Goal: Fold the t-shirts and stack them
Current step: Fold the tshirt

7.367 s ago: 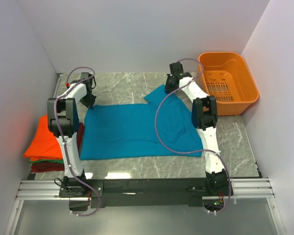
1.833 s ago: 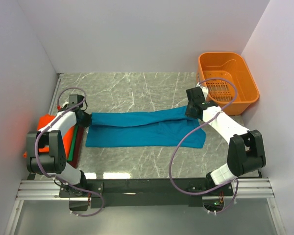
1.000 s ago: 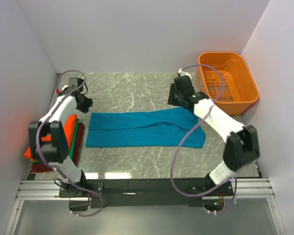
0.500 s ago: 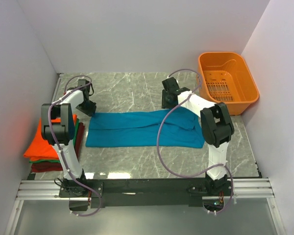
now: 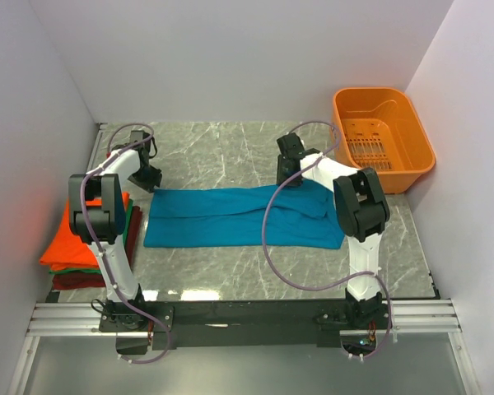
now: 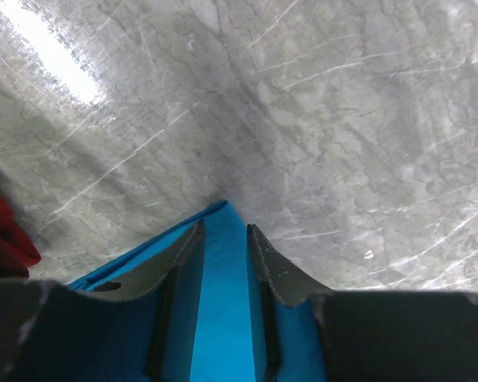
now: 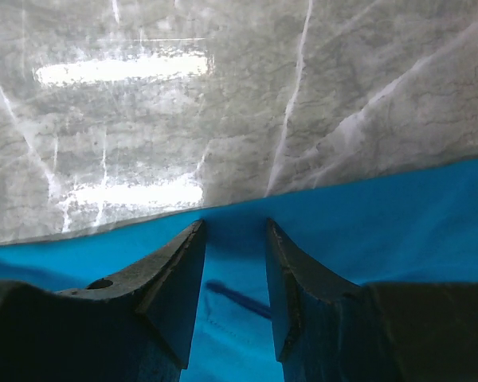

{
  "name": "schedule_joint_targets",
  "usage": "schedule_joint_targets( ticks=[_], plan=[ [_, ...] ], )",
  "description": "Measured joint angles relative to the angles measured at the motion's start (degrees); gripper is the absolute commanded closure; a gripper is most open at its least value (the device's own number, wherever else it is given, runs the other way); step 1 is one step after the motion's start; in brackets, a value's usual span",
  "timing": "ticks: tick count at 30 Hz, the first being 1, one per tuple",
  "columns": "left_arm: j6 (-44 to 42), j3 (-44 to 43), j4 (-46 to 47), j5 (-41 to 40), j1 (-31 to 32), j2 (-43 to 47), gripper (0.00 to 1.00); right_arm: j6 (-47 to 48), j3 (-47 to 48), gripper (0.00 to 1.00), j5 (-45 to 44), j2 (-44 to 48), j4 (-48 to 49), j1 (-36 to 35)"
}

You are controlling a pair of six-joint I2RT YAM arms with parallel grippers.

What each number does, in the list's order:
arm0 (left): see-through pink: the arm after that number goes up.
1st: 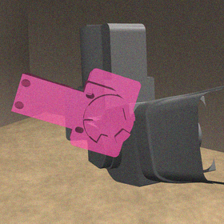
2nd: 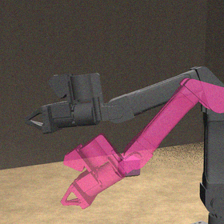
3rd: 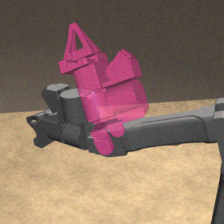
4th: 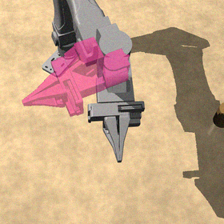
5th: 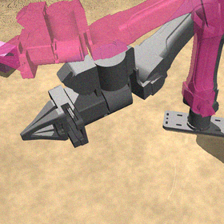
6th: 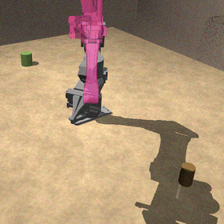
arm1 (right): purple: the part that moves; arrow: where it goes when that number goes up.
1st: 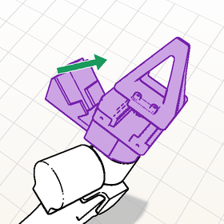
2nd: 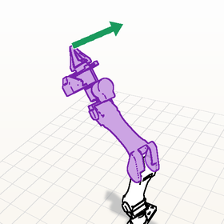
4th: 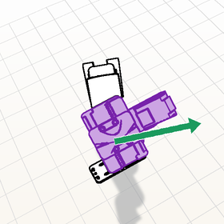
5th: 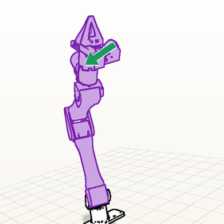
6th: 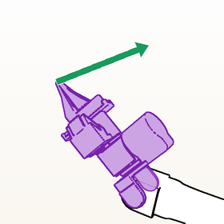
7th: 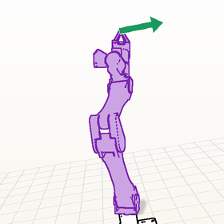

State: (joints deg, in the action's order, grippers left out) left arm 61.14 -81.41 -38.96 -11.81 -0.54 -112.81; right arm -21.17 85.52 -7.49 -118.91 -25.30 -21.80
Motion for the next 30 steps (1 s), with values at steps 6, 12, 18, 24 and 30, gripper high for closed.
schedule_joint_targets(
  ticks=[6,12,18,24,30],
  plan=[
    [0.02,-0.48,-0.22,-0.07,1.14,-0.35,0.68,-0.28,0.35,0.56,0.17,-0.48,0.39,0.33],
    [0.04,-2.40,-0.96,-0.33,2.29,-3.13,0.79,-0.68,0.44,0.59,0.37,-0.74,0.87,0.33],
    [0.11,-2.67,-1.31,-1.60,2.29,-3.30,0.99,-0.81,0.94,0.78,0.11,-1.44,1.49,0.35],
    [0.07,-3.26,-2.27,-2.93,2.19,-3.43,0.99,-1.68,1.79,0.99,0.02,-2.10,1.55,1.07],
    [0.02,-4.09,-2.84,-3.10,1.29,-3.52,0.99,-3.17,1.81,1.00,0.35,-2.10,1.64,2.75]
  ],
)
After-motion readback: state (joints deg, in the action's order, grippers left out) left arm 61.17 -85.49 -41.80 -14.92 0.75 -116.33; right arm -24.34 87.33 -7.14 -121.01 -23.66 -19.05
